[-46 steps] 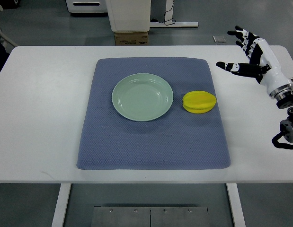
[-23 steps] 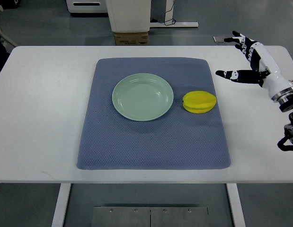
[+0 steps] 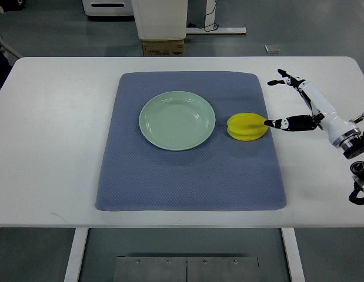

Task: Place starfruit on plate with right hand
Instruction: 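Move the open right hand toward the yellow starfruit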

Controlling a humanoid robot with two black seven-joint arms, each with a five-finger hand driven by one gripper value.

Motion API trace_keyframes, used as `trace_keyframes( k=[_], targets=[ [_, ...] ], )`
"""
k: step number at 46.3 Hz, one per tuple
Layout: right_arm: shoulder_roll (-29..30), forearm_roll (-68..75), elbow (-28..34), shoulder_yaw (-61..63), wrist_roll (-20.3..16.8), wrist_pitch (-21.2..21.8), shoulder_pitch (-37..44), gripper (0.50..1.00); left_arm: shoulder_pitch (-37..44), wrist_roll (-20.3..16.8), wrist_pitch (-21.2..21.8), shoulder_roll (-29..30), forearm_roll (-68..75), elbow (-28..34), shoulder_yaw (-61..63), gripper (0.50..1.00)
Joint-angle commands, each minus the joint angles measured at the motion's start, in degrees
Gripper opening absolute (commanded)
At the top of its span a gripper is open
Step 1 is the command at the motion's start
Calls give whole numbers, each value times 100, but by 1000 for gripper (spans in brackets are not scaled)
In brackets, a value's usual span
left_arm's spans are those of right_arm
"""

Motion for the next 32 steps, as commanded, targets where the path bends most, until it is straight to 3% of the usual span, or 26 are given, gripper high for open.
trace_keyframes(
  k=[1, 12, 32],
  targets=[
    [2, -3, 2, -328, 1, -151, 161, 1000, 0, -5, 0, 0, 2, 0, 0, 1000],
    [90, -3, -7, -1172, 1, -608, 591, 1000, 0, -5, 0, 0, -7, 0, 0, 1000],
    [503, -38, -174, -1612, 1, -643, 732, 1000, 0, -5, 0, 0, 2, 0, 0, 1000]
  ],
)
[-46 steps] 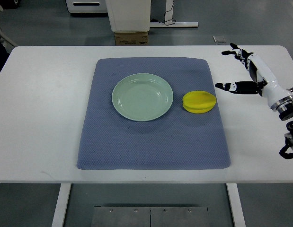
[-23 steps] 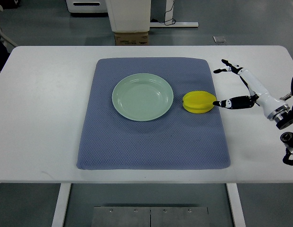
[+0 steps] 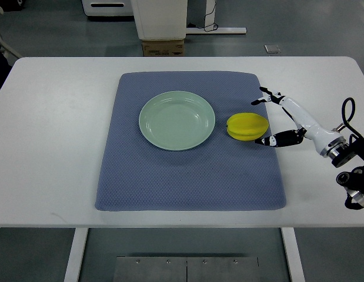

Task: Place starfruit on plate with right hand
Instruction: 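Move the open right hand toward the yellow starfruit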

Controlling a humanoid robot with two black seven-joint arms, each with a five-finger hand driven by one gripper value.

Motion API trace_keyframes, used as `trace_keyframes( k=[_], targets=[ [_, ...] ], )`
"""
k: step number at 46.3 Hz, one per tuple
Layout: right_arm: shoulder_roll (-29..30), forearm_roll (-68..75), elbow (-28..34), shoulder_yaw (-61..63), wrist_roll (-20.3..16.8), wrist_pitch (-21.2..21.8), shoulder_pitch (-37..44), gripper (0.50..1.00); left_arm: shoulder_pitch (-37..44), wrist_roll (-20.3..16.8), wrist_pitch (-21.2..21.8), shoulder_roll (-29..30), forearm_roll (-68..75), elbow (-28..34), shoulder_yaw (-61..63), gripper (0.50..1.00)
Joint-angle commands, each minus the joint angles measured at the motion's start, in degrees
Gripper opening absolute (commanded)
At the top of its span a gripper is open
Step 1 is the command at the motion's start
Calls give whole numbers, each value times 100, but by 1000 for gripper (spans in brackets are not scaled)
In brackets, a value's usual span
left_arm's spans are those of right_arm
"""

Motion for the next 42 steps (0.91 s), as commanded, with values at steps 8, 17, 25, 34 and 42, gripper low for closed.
trace_keyframes(
  k=[8, 17, 25, 34, 42],
  targets=[
    [260, 26, -243, -6, 0, -6, 8, 1000, 0, 0, 0, 0, 3, 0, 0, 1000],
    [410, 35, -419, -14, 0, 2, -1, 1000, 0, 0, 0, 0, 3, 0, 0, 1000],
    [656, 61, -708, -32, 0, 3, -19, 1000, 0, 0, 0, 0, 3, 0, 0, 1000],
    [858, 61, -990, -216, 0, 2, -10, 1000, 0, 0, 0, 0, 3, 0, 0, 1000],
    [902, 61, -1095, -234, 0, -6, -19, 1000, 0, 0, 0, 0, -6, 0, 0, 1000]
  ],
)
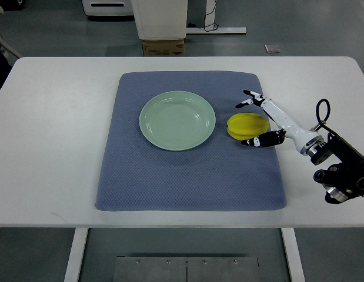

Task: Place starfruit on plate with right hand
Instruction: 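Move the open right hand toward the yellow starfruit, then close the right hand's fingers around the starfruit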

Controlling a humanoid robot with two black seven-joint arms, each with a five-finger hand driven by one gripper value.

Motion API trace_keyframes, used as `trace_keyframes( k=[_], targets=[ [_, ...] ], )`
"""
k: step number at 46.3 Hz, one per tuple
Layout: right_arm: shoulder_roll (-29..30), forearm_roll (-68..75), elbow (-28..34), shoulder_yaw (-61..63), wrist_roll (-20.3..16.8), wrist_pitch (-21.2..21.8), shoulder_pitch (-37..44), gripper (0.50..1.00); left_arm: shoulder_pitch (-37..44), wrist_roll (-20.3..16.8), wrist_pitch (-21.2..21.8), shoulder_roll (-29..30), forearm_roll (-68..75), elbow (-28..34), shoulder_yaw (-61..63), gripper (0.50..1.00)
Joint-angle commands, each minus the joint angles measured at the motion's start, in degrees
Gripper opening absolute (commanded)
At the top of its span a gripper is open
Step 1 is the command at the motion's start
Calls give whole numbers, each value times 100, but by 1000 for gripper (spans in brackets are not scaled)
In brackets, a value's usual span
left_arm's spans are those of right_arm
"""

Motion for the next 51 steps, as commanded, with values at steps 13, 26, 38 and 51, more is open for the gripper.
trace_keyframes(
  k=[13, 26, 38, 51],
  targets=[
    [77, 6, -42, -118, 0, -4, -12, 998, 0, 0, 0, 0, 2, 0, 0, 1000],
    [95, 6, -86, -171, 0, -4, 6, 958, 0, 0, 0, 0, -6, 0, 0, 1000],
    [191, 15, -270, -312, 0, -4, 14, 868, 0, 0, 0, 0, -6, 0, 0, 1000],
    [288, 24, -367, -320, 0, -4, 23, 795, 0, 0, 0, 0, 2, 0, 0, 1000]
  ],
)
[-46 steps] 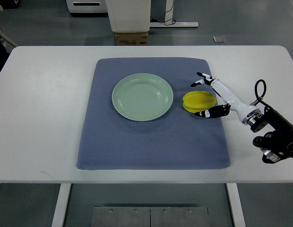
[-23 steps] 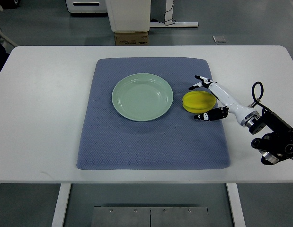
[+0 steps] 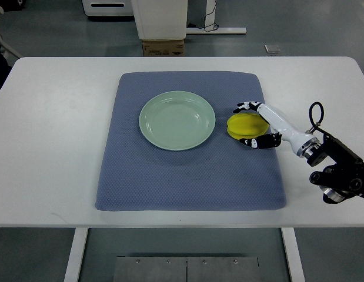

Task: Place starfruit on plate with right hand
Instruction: 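Close the right hand's fingers around the starfruit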

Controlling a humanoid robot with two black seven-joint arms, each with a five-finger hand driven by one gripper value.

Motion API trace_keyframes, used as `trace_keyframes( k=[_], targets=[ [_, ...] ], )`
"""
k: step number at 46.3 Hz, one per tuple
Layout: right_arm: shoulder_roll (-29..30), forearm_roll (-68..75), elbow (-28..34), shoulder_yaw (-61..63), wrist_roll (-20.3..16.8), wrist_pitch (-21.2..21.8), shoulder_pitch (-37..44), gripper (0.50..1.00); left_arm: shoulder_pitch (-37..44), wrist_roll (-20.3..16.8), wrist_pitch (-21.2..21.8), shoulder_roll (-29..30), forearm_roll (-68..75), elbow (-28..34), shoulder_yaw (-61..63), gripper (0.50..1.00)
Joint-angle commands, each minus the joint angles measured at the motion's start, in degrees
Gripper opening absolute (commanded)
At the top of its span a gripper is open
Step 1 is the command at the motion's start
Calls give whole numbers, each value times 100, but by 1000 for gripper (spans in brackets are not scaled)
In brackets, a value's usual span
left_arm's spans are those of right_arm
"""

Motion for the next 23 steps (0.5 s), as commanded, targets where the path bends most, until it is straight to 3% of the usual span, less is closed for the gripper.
trace_keyframes(
  k=[1, 6, 11, 23],
  targets=[
    [2, 0, 1, -3, 0, 0, 6, 778, 1, -1, 0, 0, 3, 0, 0, 1000],
    [2, 0, 1, -3, 0, 9, 6, 671, 1, -1, 0, 0, -5, 0, 0, 1000],
    [2, 0, 1, -143, 0, 9, 32, 512, 1, -1, 0, 0, 3, 0, 0, 1000],
    [10, 18, 1, -284, 0, 9, 156, 500, 1, -1, 0, 0, 3, 0, 0, 1000]
  ],
)
